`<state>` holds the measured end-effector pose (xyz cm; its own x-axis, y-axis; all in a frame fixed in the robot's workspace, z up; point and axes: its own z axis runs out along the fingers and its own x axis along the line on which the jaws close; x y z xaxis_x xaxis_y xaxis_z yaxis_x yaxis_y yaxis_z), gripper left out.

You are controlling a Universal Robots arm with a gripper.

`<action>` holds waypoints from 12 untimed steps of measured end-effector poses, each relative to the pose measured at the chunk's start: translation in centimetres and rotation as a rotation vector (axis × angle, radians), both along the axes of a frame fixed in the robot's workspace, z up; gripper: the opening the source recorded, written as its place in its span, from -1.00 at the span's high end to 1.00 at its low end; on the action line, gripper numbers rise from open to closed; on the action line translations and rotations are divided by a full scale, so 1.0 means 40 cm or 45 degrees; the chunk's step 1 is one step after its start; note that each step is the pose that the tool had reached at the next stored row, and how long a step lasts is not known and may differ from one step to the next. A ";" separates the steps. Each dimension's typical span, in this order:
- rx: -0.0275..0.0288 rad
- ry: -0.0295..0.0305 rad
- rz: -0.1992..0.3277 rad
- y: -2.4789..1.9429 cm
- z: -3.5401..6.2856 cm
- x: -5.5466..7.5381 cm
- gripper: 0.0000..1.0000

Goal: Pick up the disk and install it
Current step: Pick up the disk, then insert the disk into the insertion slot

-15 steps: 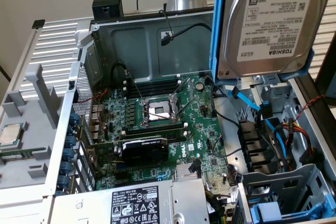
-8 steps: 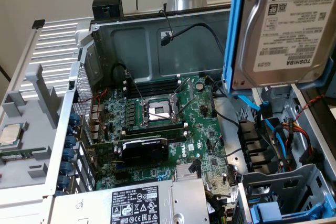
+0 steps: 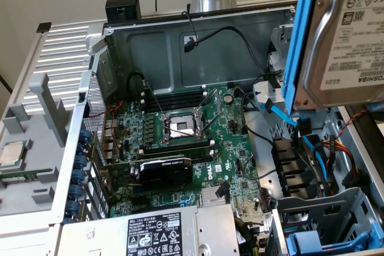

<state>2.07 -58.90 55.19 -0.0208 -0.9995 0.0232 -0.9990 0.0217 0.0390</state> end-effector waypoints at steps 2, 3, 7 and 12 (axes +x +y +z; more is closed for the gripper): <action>0.0001 -0.0006 0.000 -0.004 -0.003 0.012 0.26; 0.0001 -0.0012 0.000 -0.006 -0.006 0.016 0.26; -0.0003 -0.0031 0.000 -0.010 -0.022 0.024 0.26; 0.0000 -0.0079 0.000 -0.013 -0.045 0.027 0.26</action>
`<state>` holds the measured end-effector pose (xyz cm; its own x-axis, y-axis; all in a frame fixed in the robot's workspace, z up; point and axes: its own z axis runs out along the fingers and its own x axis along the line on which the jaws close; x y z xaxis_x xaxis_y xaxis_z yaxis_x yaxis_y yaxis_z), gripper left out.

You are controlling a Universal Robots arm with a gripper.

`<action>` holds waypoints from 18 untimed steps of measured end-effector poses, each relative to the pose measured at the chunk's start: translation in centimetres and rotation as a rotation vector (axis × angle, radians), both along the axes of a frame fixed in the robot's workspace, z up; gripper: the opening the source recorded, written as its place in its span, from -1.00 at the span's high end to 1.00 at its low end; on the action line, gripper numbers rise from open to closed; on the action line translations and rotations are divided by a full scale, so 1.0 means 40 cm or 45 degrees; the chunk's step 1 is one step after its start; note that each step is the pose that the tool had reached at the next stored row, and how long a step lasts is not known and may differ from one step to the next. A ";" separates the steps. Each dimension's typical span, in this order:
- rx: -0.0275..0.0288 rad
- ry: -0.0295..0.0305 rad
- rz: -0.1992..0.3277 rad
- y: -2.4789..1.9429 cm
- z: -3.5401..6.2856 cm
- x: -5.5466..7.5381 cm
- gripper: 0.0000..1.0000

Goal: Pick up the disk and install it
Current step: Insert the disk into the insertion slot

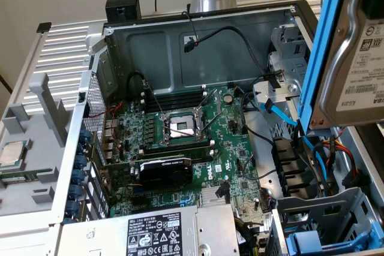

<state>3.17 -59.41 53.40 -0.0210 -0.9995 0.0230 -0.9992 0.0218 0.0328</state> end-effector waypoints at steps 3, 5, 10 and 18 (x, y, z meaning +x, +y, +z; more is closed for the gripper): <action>0.0000 -0.0011 -0.001 0.000 -0.007 0.001 0.26; -0.0001 -0.0011 -0.001 -0.001 -0.007 0.001 0.26; -0.0002 -0.0010 -0.001 0.000 -0.007 0.001 0.26; -0.0007 -0.0010 -0.001 0.000 -0.012 0.000 0.26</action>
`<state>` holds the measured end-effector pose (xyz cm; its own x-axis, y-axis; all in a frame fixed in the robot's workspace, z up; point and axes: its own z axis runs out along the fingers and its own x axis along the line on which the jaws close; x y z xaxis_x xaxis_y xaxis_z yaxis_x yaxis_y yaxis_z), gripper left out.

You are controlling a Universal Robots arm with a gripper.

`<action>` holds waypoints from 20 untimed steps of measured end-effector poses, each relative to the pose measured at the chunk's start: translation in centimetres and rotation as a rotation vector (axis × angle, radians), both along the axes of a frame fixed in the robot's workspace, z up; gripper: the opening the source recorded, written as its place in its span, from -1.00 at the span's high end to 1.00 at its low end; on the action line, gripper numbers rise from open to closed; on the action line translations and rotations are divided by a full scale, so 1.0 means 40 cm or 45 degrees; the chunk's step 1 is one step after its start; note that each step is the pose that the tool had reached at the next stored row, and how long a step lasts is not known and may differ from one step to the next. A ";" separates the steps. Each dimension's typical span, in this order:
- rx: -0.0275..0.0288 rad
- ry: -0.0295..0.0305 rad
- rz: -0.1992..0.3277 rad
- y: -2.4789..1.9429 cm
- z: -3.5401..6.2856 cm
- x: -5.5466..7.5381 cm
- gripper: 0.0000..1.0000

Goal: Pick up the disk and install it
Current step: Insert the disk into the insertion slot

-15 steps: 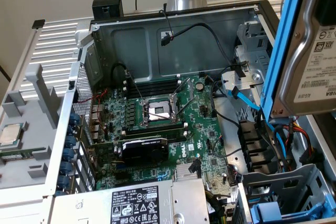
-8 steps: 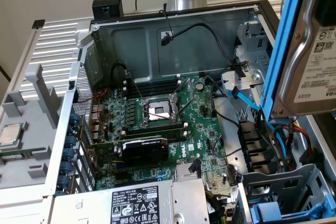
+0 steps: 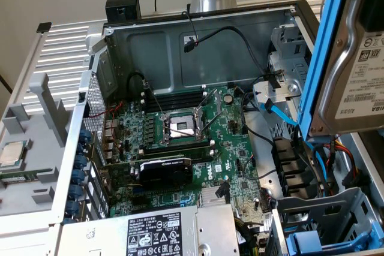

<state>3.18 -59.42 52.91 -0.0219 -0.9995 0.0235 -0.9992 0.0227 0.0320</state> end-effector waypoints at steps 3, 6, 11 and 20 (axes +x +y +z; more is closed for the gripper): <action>-0.0003 0.0000 0.000 0.000 -0.011 -0.002 0.26; -0.0005 0.0003 -0.001 0.000 -0.021 -0.003 0.26; -0.0007 0.0006 -0.003 -0.003 -0.040 -0.005 0.26; -0.0001 0.0006 -0.009 -0.021 -0.081 -0.006 0.26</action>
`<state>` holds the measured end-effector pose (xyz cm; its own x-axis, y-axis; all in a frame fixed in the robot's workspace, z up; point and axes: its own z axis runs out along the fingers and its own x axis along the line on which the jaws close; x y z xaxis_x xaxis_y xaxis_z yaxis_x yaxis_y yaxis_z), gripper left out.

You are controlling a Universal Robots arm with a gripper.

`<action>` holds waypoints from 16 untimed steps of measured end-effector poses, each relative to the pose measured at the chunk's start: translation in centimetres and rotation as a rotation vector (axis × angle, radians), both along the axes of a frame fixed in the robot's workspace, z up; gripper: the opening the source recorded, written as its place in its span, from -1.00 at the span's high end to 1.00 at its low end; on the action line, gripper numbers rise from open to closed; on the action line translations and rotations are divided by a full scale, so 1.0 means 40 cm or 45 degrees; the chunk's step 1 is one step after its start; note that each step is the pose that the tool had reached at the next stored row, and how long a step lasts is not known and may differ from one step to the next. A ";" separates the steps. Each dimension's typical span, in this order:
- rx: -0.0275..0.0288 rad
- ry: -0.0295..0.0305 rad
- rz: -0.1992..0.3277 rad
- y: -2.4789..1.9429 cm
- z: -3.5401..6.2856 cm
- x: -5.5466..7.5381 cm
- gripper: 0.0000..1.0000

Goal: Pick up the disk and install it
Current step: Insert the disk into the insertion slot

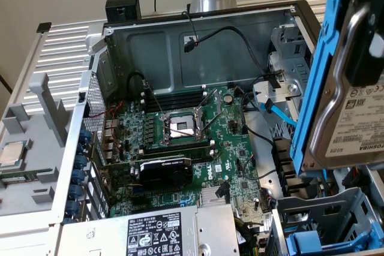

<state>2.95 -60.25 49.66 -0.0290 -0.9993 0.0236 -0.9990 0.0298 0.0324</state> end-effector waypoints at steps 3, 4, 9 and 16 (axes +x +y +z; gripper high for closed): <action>0.0023 0.0000 -0.005 -0.007 -0.014 0.000 0.26; 0.0038 0.0000 -0.007 -0.010 -0.018 0.000 0.26; 0.0085 0.0001 -0.014 -0.014 -0.036 -0.001 0.26; 0.0092 0.0000 -0.019 -0.015 -0.069 -0.001 0.26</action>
<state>2.92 -60.85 46.91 -0.0442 -0.9989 0.0164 -0.9985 0.0447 0.0327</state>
